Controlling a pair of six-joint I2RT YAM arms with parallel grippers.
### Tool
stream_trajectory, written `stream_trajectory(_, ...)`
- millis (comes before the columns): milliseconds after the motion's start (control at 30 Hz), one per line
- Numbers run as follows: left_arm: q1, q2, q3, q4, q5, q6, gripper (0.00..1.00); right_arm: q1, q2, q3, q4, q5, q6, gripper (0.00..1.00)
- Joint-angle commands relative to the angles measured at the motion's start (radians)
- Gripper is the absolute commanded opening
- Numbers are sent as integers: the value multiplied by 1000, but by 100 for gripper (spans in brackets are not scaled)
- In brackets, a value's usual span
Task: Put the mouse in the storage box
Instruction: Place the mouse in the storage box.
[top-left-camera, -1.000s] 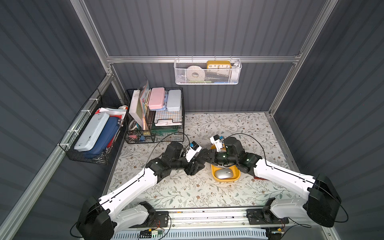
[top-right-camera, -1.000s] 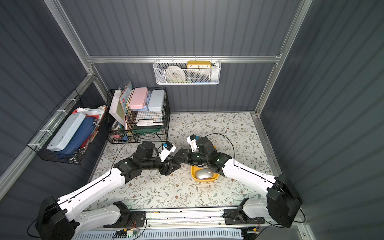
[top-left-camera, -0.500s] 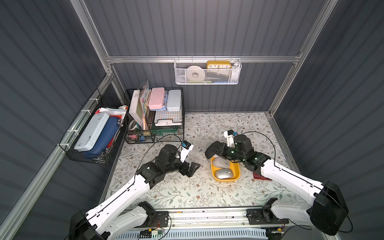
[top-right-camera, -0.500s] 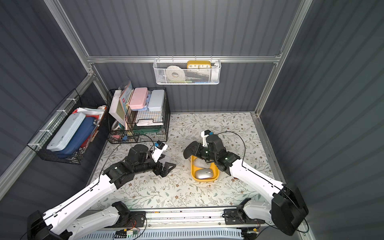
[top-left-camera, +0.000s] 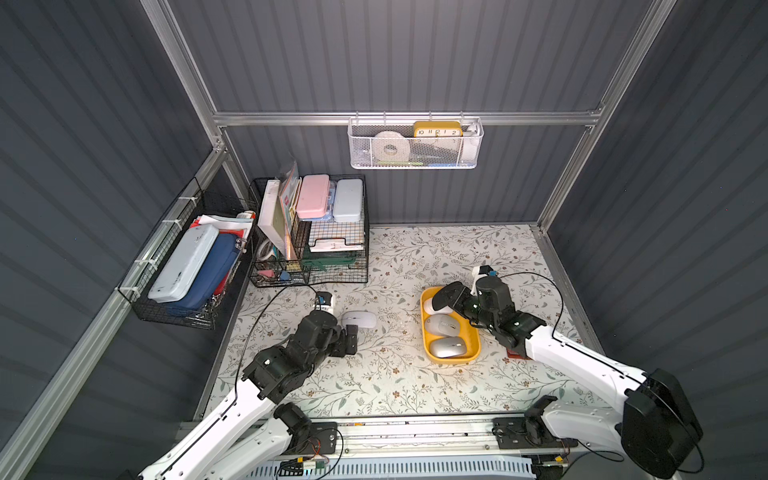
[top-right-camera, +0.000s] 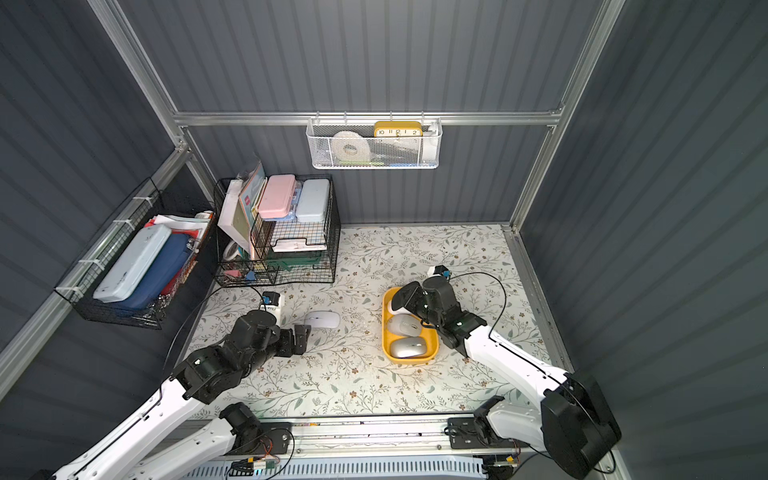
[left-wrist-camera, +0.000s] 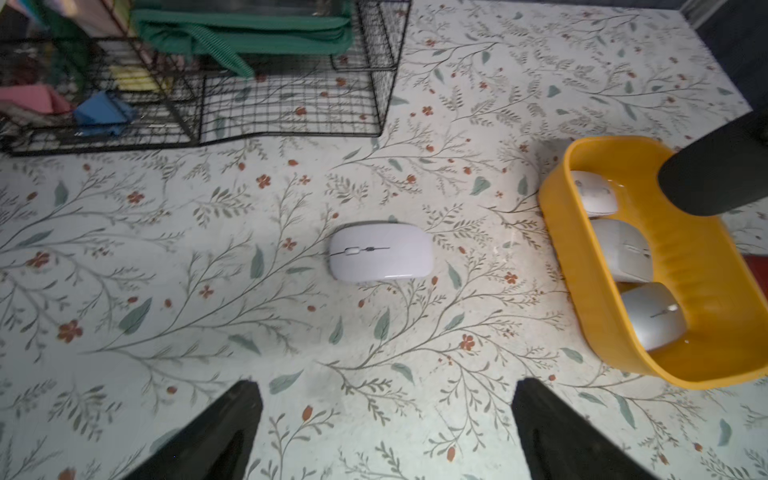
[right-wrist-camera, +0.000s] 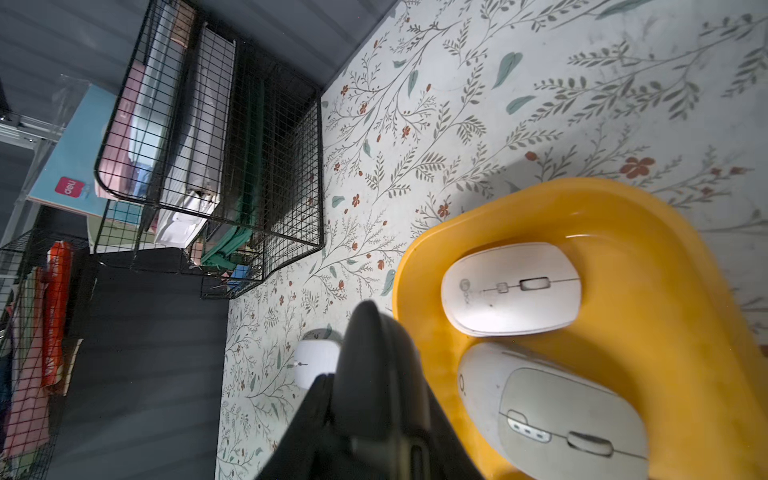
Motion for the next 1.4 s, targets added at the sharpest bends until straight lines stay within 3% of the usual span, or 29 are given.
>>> stream_trajectory(0,0,3,-17,-143,-122,-193,99,-1,-4,-45,115,84,62,28)
stream_trajectory(433,0,147,-17,-124,-76,-244,99,-3,197,-100,365,107,183,27)
stream_trajectory(867,0,209,-38,-89,-33,-272,99,-4,289,-102,417,151,269,29)
stream_trajectory(1233,0,233,-43,-79,-13,-276,100,-3,308,-111,414,142,305,52)
stream_trajectory(1367,0,245,-42,-76,-6,-278,99,-2,277,-118,380,136,312,56)
